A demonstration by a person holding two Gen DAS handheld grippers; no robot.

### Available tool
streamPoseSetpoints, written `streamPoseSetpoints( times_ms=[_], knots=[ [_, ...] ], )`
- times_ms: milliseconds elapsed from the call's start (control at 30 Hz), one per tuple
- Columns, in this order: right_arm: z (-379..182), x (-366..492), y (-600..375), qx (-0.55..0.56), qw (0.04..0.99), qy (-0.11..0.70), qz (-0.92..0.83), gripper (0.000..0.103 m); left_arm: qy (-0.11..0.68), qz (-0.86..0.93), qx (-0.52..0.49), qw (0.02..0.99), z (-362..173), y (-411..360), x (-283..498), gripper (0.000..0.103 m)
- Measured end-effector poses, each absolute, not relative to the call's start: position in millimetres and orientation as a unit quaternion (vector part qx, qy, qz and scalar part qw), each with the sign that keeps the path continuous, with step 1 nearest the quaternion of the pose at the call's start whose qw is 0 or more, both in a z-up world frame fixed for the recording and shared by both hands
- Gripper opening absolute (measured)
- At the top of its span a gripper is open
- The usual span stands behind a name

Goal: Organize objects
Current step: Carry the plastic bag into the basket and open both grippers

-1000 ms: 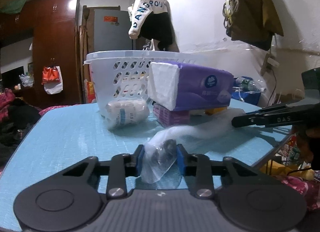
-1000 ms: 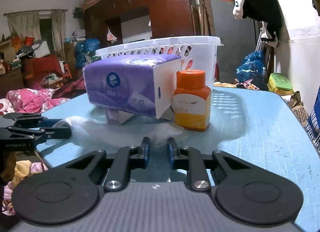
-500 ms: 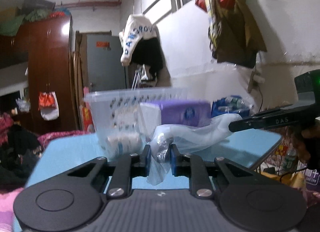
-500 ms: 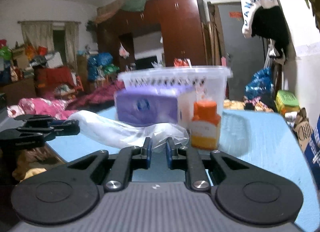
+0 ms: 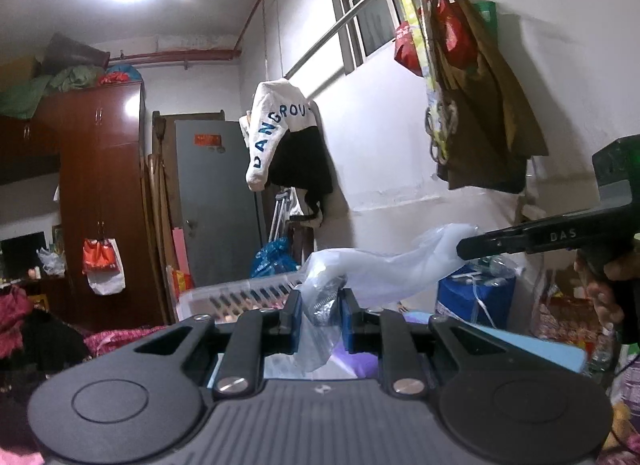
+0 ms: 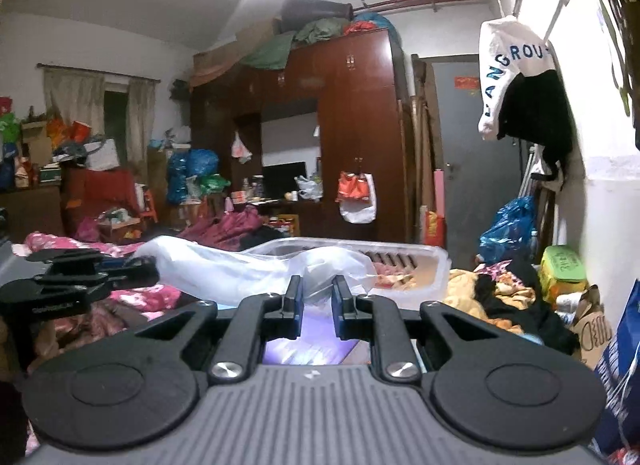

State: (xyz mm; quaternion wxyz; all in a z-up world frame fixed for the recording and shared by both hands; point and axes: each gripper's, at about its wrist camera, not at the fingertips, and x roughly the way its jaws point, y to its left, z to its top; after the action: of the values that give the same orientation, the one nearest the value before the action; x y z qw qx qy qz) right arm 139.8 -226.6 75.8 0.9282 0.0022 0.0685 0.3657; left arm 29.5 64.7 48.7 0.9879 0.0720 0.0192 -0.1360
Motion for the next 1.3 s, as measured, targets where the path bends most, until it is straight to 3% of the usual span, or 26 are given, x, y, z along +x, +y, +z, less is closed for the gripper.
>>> streamPoseSetpoints(
  times_ms=[233,533,1300],
  knots=[
    [90,228,-214,0.036,0.930,0.104,0.351,0.016,0.055,-0.133,0.081,0.986,73,71,112,0.023],
    [63,284,-192,0.034,0.928,0.158,0.335,0.016,0.124,-0.112,0.109,0.980,59,80,188,0.023],
    [61,296,-185,0.023,0.925,0.179,0.334,0.016,0.142,-0.104,0.104,0.979,50,84,209,0.023]
  ],
)
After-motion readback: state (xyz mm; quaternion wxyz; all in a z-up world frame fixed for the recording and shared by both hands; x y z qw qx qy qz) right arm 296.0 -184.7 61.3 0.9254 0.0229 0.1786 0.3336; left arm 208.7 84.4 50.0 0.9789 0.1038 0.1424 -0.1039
